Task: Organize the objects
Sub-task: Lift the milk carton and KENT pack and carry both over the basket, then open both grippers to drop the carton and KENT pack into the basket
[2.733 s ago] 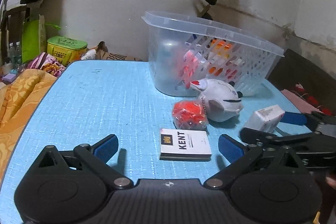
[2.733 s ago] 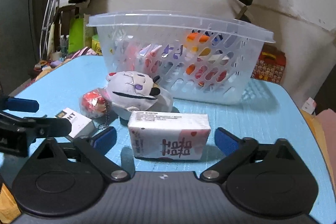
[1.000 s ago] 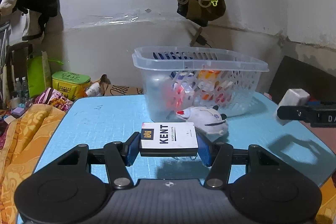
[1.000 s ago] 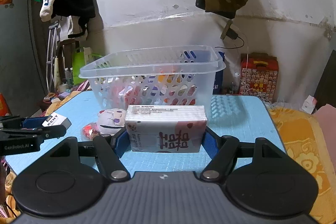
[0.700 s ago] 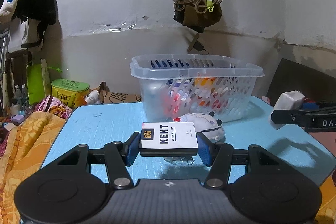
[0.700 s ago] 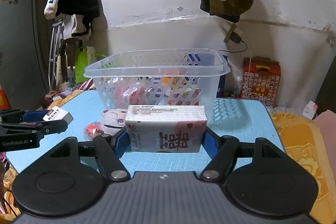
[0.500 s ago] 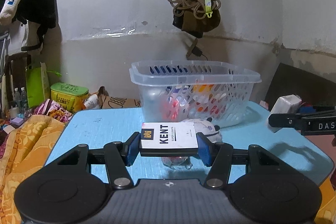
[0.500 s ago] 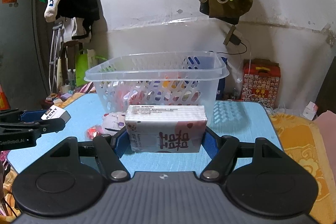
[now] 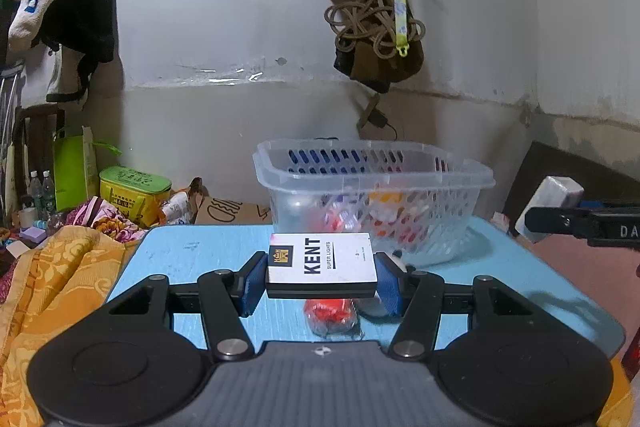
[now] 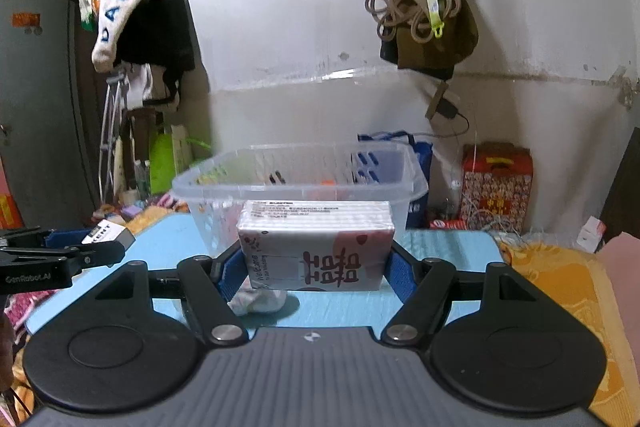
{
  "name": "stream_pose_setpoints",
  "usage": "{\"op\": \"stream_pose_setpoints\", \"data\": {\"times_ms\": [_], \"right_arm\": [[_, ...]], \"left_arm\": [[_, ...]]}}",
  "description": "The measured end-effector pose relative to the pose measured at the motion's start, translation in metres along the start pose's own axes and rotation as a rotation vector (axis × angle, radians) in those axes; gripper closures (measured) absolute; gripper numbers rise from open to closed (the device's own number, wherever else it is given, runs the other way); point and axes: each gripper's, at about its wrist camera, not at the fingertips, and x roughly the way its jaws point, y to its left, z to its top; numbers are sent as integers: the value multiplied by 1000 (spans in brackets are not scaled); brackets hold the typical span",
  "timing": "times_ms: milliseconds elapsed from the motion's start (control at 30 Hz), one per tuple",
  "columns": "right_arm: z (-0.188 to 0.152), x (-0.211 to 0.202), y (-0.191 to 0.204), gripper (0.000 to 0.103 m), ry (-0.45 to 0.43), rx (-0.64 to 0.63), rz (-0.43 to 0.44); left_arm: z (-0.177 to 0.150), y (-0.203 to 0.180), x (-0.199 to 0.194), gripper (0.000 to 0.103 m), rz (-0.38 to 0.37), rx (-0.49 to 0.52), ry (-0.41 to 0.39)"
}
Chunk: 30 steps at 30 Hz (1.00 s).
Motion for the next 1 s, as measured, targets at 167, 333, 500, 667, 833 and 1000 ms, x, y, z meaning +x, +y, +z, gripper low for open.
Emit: {"op": "stream_pose_setpoints", "data": {"times_ms": [167, 333, 500, 667, 833, 1000], "right_arm": [[27, 7, -5, 30, -53, -17, -9], [70, 47, -13, 30, -51, -45, -41], [73, 92, -32, 30, -19, 15, -44], [59, 120, -44, 29, 1, 34, -14], [61, 129, -34, 6, -17, -43, -34], [60, 93, -25, 0, -81, -2, -53]], "left_arm": [[29, 0, 0, 43, -3, -57, -24], [83, -4, 25, 43, -40, -124, -44], [116, -7, 86, 43, -69, -115, -31], [98, -6, 138, 43, -93, -150, 49], [87, 7, 153, 8, -92, -211, 37], [90, 14, 125, 0, -106, -180, -26]]}}
